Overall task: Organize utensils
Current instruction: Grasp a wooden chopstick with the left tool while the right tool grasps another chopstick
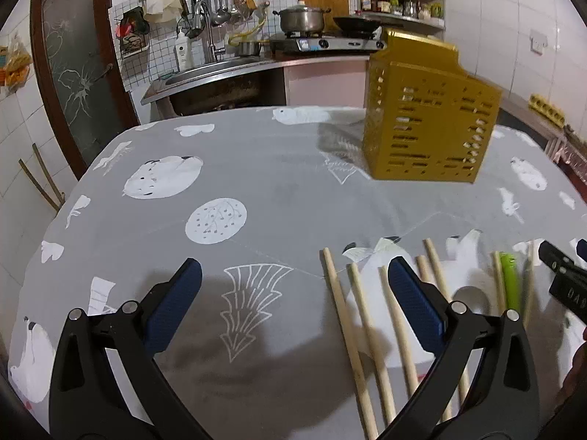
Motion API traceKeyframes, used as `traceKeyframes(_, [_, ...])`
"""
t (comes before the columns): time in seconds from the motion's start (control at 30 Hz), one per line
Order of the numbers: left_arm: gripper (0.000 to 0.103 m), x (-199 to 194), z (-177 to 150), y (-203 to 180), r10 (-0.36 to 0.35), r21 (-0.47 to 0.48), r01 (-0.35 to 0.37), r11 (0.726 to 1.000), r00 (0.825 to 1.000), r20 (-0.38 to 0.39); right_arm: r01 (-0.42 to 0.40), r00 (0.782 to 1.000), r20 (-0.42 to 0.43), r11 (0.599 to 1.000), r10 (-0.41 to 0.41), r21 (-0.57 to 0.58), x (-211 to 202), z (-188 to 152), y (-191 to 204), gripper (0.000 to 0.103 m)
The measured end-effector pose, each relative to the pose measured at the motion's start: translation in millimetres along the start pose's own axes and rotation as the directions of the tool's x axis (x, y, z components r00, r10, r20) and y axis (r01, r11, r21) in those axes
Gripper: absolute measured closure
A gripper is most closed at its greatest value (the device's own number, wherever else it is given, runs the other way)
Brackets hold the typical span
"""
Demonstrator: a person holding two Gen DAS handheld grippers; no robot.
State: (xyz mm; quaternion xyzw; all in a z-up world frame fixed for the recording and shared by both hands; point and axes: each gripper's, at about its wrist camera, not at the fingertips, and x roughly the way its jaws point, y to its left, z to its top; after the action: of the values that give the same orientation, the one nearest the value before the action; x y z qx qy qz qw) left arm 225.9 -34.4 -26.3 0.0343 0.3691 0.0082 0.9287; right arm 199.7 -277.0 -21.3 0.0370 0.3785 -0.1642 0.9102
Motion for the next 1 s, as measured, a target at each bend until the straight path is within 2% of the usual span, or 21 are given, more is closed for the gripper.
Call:
traceKeyframes(0.1, [0.009, 13, -1, 3, 0.004, -0.018, -0.005, 1.0, 0.999, -0.048, -0.011, 0.999, -0.049, 1.0, 0.012, 0.021, 12, 1, 2, 0.031])
traceKeyframes(0.17, [0.017, 19, -1, 7, -0.006, -0.033, 0.004, 0.999, 0.997, -0.074, -0.024, 0.997, -0.071, 0.999, 0.027, 0.041, 18, 2, 1, 0.043])
traceKeyframes(0.2, [0.017, 23, 0, 9, -0.012, -0.044, 0.008, 0.999, 0.996, -0.094, -0.04, 0.995, -0.091, 0.997, 0.045, 0.06, 23, 2, 1, 0.045])
traceKeyframes(0.27, [0.019, 26, 0, 11, -0.022, -0.06, 0.016, 0.998, 0.994, -0.109, -0.065, 0.99, -0.12, 0.994, 0.075, 0.085, 29, 2, -1, 0.056])
traceKeyframes(0.5, [0.031, 40, 0, 7, -0.037, -0.057, 0.028, 0.998, 0.986, -0.163, -0.09, 0.985, -0.138, 0.991, 0.103, 0.098, 35, 6, 4, 0.069])
traceKeyframes(0.7, [0.05, 49, 2, -1, -0.038, -0.031, 0.033, 0.999, 0.98, -0.196, -0.116, 0.981, -0.146, 0.989, 0.129, 0.095, 35, 8, 8, 0.083])
traceKeyframes(0.87, [0.068, 51, 7, -5, -0.061, -0.032, 0.055, 0.998, 0.975, -0.214, -0.121, 0.98, -0.147, 0.987, 0.135, 0.101, 39, 11, 7, 0.086])
traceKeyframes(1.0, [0.082, 52, 9, -7, -0.054, -0.028, 0.049, 0.998, 0.974, -0.221, -0.126, 0.979, -0.145, 0.986, 0.14, 0.105, 43, 16, 8, 0.088])
